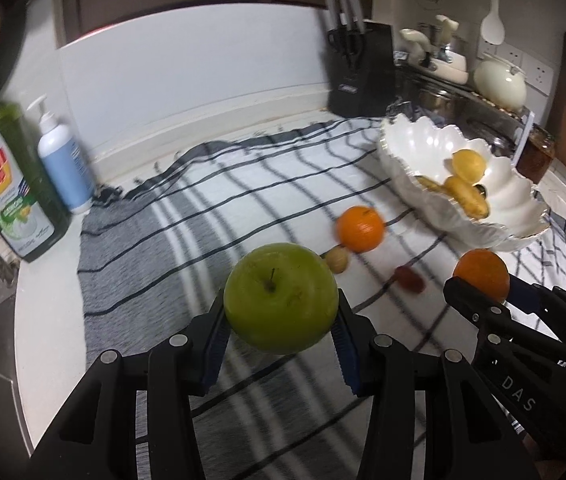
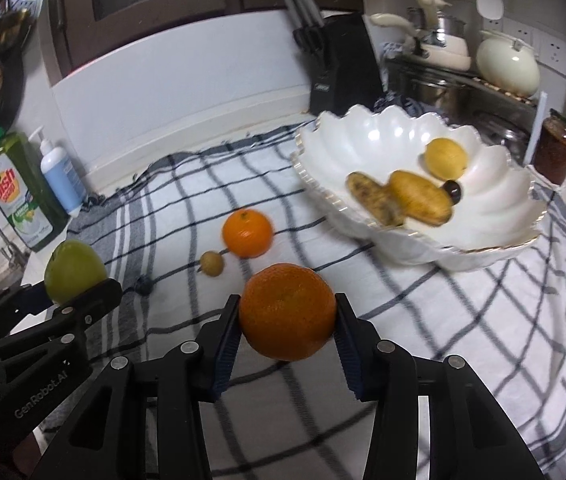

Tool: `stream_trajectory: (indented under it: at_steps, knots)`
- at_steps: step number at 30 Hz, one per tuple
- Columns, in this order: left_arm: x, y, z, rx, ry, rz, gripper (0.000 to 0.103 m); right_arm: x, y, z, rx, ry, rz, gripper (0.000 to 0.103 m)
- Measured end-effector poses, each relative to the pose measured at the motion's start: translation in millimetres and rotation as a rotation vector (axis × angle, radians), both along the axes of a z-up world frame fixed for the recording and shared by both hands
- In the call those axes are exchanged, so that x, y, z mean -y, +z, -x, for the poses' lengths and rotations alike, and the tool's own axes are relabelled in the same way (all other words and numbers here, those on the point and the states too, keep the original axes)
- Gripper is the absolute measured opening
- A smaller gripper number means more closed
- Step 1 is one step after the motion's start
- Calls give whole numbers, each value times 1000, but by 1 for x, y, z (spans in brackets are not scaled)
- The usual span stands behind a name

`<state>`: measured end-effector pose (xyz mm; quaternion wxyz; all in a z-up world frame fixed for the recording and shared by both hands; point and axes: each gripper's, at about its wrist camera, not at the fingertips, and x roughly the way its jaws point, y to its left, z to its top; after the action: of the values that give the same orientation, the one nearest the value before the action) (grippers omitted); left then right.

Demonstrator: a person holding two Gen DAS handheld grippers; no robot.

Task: Organize fruits
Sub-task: 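Carry the apple and orange into the white bowl and open both tools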

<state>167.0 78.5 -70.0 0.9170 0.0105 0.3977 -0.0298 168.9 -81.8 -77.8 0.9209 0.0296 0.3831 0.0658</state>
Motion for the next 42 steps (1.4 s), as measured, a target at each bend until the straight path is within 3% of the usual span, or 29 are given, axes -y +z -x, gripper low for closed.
stream_trajectory:
  at_steps: [25,42]
  knots:
    - [118,49,-55,72,-167,36,47,117,52,-20,80,-167,24,45]
    - [162,37,-109,45,-211,33,47,164,44,-67,50,-227,54,45]
